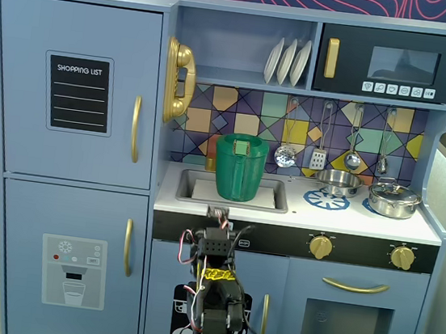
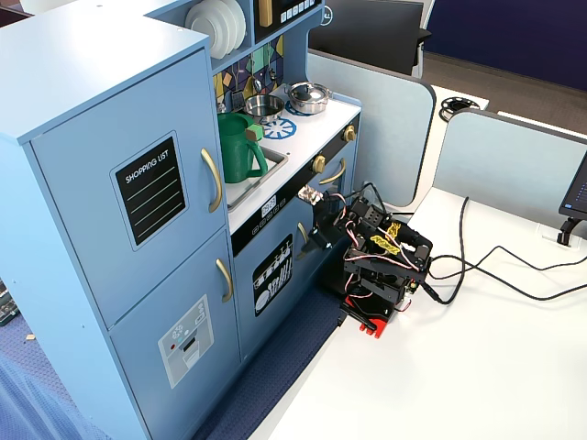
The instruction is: Open the left cabinet door
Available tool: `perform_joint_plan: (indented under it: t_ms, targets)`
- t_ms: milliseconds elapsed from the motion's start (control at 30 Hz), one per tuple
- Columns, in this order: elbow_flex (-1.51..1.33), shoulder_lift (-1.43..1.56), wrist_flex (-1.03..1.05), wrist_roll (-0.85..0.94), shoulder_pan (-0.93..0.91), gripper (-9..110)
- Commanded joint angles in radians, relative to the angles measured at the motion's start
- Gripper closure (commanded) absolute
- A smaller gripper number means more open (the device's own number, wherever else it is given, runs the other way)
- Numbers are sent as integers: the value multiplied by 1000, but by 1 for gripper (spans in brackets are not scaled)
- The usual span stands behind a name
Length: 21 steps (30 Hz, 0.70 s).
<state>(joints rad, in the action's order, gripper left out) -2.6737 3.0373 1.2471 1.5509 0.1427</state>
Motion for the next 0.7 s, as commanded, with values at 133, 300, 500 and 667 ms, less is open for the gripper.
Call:
perform_joint_plan:
  t_ms: [133,300,500,667]
  targets:
    - [285,-89,-287,84,173,100]
    - [382,-155,-453,43,291,95]
    - [480,-288,-617,-5,391,94]
    - [505,-350,-764,17,437,93]
